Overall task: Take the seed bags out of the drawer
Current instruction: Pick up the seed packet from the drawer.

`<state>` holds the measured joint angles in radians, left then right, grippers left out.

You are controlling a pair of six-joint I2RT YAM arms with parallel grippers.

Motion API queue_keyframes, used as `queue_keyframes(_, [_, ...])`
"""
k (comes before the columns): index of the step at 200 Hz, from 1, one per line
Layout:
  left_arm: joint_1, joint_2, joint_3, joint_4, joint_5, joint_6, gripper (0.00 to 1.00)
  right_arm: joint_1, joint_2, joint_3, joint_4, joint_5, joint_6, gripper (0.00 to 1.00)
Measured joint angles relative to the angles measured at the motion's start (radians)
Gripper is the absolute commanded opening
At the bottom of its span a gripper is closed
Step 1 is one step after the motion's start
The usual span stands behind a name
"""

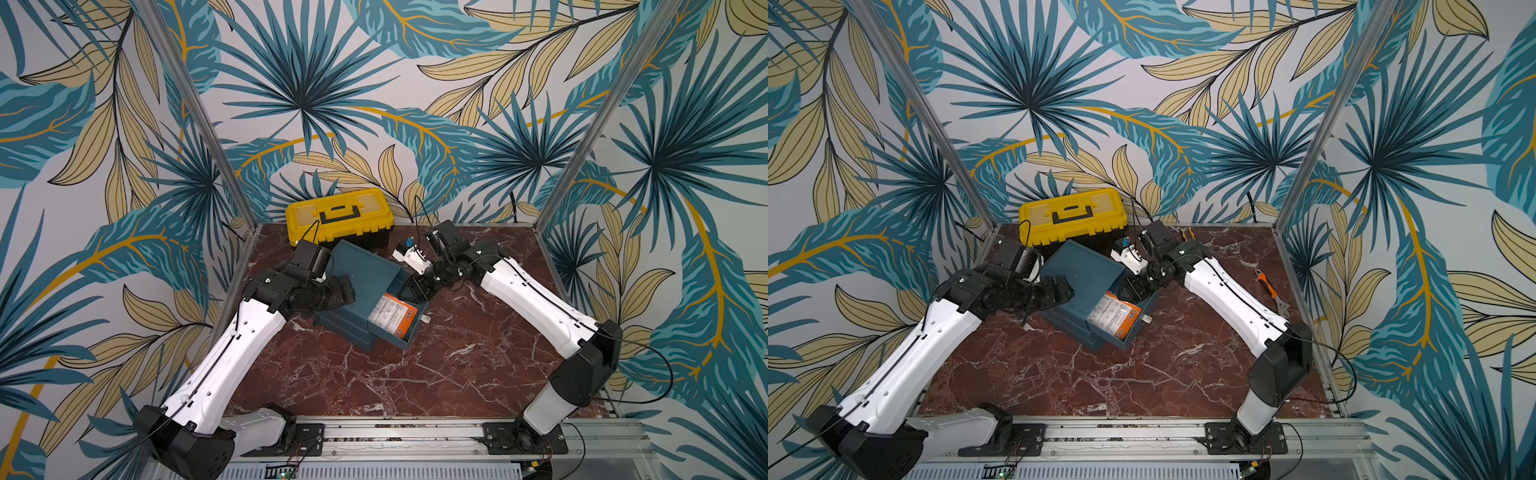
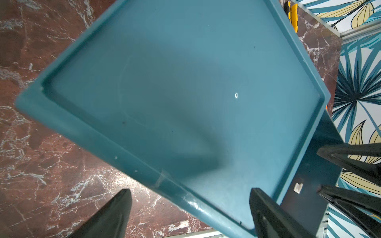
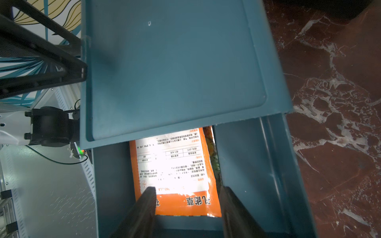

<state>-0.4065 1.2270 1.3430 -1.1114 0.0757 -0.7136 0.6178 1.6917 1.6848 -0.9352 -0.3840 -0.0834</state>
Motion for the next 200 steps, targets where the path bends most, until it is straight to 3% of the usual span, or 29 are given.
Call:
queue_keyframes(109, [0.024, 0.06, -0.014, 0.042, -0.003, -0.008, 0.81, 0.017, 0.078, 0.006, 0.003, 0.006, 0.001, 0.51])
queue_keyframes(200, [0.03, 0.064, -0.014, 0.057, 0.004, 0.003, 0.81, 0.02, 0.137, 0.043, 0.018, 0.04, 0.009, 0.52])
